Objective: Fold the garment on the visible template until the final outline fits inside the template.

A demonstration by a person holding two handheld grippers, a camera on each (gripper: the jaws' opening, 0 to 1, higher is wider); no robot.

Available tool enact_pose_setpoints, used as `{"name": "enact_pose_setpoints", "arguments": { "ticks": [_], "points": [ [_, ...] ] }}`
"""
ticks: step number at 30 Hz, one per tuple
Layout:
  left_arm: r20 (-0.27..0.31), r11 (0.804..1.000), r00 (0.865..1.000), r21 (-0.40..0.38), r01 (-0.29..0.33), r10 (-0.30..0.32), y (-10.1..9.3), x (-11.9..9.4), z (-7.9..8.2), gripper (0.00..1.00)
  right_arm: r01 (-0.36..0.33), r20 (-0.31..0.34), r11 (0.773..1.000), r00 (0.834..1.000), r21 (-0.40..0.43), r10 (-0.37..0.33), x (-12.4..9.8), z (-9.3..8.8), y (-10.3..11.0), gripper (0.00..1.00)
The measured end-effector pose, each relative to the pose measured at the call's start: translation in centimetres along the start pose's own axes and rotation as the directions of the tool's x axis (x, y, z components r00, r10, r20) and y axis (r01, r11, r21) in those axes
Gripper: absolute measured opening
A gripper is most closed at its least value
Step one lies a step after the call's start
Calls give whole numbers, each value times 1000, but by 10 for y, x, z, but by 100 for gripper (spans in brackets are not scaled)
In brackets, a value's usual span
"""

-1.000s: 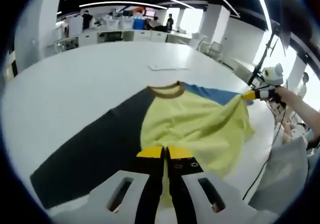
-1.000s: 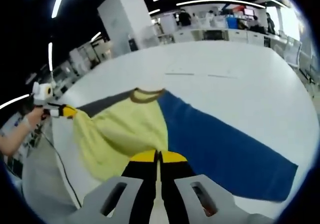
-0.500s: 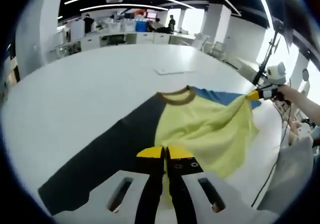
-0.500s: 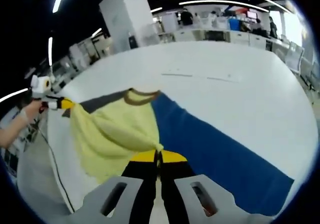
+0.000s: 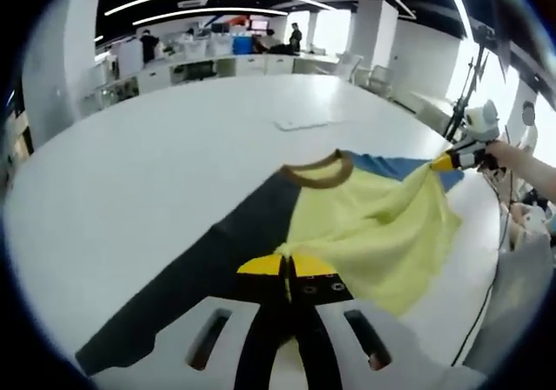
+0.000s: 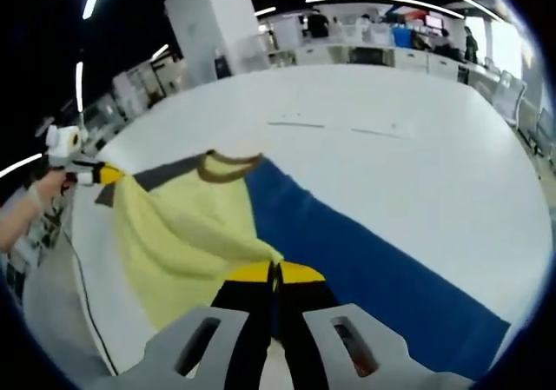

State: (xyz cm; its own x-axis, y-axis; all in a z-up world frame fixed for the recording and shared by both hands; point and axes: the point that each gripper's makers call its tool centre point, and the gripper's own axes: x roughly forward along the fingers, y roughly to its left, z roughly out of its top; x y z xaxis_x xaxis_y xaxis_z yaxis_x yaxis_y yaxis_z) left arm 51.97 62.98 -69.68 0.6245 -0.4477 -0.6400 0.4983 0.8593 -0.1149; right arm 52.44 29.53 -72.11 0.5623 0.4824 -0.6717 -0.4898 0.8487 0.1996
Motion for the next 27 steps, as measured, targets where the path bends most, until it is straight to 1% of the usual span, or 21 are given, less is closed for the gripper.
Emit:
{"name": "enact_pose_setpoints", "arguments": {
  "ticks": [3, 7, 15, 16, 18, 21, 27],
  "points": [
    [-16, 1000, 1000, 17, -10, 11, 5, 5, -3, 0, 6, -8, 1000, 1000, 3, -6, 5, -2, -4, 1],
    [-24, 1000, 1000, 6, -13, 13, 11, 10, -6, 0, 12, -20, 1000, 1000, 8, -12, 11, -4, -7, 1],
    [-72, 1000, 997, 8, -16, 17, 17, 23, -18, 0, 26, -51, 1000, 998, 6, -26, 20, -12, -11, 1],
    [-78, 1000, 997, 18, -22, 23, 19, 24, -19, 0, 28, -56, 1000, 998, 5, -28, 21, -13, -11, 1],
    [-104, 999, 994, 25, -23, 25, 21, 28, -25, 0, 29, -61, 1000, 998, 6, -29, 22, -15, -12, 1],
    [-105, 1000, 994, 16, -24, 26, 22, 30, -27, 0, 30, -69, 1000, 997, 4, -30, 24, -17, -12, 1],
    [-124, 1000, 992, 18, -20, 22, 22, 34, -31, 0, 34, -82, 999, 996, 5, -33, 28, -21, -14, 1]
  ]
}}
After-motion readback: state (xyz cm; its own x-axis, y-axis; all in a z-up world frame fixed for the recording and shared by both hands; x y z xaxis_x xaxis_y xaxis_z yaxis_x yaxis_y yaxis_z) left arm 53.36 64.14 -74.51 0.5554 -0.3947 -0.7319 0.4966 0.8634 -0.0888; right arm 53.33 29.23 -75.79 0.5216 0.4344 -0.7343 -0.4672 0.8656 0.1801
